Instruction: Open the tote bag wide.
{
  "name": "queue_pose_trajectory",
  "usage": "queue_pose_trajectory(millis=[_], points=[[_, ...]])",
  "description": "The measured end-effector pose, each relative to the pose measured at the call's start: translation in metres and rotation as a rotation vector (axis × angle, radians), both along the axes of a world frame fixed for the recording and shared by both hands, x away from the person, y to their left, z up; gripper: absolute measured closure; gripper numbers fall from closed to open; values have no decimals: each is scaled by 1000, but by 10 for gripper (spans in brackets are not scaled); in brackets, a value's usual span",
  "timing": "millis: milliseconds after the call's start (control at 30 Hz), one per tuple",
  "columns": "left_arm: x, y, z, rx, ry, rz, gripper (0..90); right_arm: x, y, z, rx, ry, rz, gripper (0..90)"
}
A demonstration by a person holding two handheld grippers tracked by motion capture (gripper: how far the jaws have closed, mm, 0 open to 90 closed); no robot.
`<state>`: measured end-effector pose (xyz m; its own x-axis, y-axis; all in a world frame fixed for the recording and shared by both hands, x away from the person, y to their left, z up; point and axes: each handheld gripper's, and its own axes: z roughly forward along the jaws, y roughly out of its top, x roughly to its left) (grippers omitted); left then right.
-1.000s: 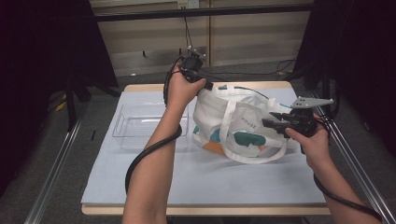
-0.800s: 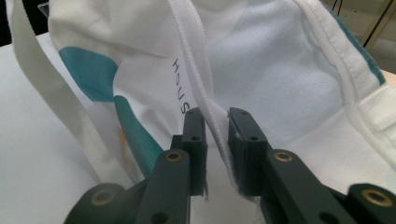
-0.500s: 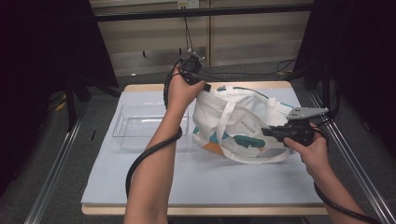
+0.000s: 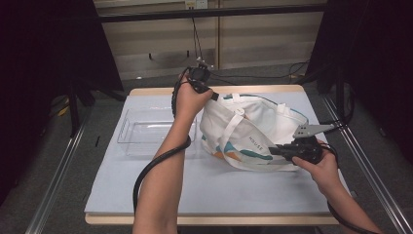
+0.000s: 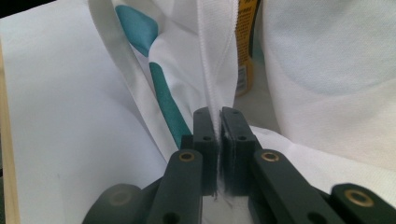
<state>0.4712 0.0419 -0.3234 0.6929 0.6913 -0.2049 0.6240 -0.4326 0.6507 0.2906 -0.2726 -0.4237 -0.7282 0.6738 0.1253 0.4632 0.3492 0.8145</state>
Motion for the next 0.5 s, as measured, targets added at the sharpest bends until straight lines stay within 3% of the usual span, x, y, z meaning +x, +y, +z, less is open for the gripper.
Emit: queue_pose_trajectory(millis=[33, 67, 233, 267, 500], points=[[-1, -1, -2, -23, 3, 22, 876, 0, 0, -1, 3, -1, 1, 847], [0, 1, -3, 3, 1, -5, 876, 0, 1, -2, 4, 0, 2, 847], [1, 4, -9, 20, 6, -11, 876, -2, 3, -7, 6, 8, -2, 842], [0, 3, -11, 2, 4, 1, 875, -3, 3, -8, 6, 7, -3, 842], [1, 5, -20, 13, 10, 9, 875, -3, 5, -13, 0, 6, -2, 837]])
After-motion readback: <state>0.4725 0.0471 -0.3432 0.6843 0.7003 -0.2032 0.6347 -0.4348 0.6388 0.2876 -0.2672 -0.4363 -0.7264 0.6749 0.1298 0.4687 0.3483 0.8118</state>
